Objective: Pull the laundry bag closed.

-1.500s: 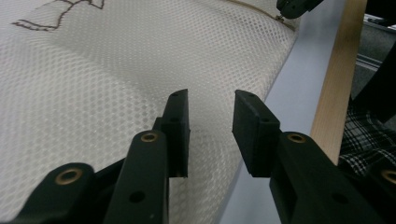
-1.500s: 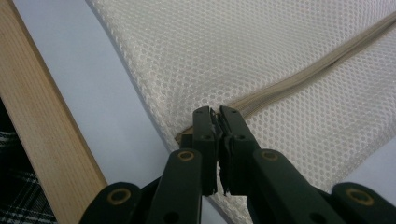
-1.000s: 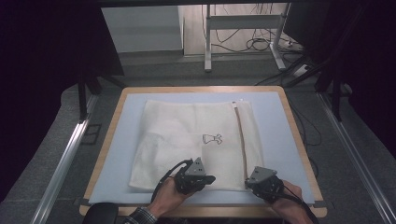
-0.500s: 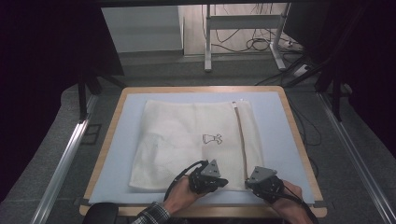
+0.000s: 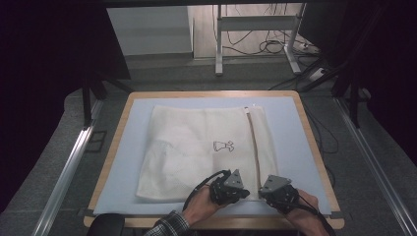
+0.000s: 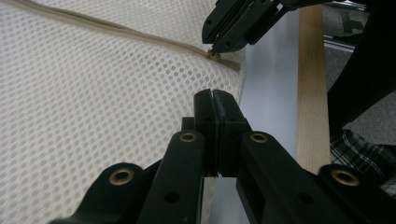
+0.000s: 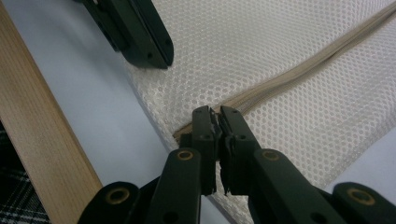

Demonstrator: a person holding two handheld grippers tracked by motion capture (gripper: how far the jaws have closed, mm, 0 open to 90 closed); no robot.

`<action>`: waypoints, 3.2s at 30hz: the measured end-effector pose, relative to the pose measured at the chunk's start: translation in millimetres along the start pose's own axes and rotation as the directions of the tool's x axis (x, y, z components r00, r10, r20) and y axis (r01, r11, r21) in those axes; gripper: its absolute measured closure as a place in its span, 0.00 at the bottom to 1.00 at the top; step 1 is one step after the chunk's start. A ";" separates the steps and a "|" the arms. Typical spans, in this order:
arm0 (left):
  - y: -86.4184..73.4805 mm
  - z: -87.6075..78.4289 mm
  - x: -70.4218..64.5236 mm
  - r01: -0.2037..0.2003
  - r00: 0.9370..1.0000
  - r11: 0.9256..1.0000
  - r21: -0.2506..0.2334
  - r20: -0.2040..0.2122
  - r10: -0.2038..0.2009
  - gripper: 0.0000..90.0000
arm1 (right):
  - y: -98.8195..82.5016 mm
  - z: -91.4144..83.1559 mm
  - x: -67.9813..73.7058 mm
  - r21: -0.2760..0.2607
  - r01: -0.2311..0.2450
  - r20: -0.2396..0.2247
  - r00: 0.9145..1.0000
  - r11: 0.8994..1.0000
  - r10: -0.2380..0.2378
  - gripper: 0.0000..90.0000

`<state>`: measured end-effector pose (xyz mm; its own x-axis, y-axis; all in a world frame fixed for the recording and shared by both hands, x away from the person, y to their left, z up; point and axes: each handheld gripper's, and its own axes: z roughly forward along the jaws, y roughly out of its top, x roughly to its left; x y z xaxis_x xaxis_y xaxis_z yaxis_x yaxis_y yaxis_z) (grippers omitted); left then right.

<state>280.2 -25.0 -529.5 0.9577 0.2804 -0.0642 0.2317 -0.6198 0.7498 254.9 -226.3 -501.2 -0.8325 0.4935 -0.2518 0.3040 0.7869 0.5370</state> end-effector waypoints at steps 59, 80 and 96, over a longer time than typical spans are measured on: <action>1.7 15.2 -6.9 -0.047 0.998 0.999 -0.001 -0.039 0.047 1.00 | 10.5 16.0 -24.7 -0.019 -0.001 0.066 0.998 1.000 0.002 0.94; 1.4 15.3 -8.6 -0.047 0.998 0.999 -0.005 -0.045 0.046 1.00 | 14.7 26.2 -44.4 -0.020 -0.005 0.086 0.996 1.000 0.007 0.94; 1.3 15.5 -8.5 -0.038 0.998 0.999 -0.008 -0.041 0.038 1.00 | 16.8 31.9 -56.3 -0.013 -0.009 0.110 0.994 1.000 0.010 0.94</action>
<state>275.0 -39.6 -538.2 0.9579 0.2869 -0.0086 0.1937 -0.6239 0.7571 321.7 -229.0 -503.8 -0.7734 0.5393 -0.3332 0.3052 0.7774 0.5499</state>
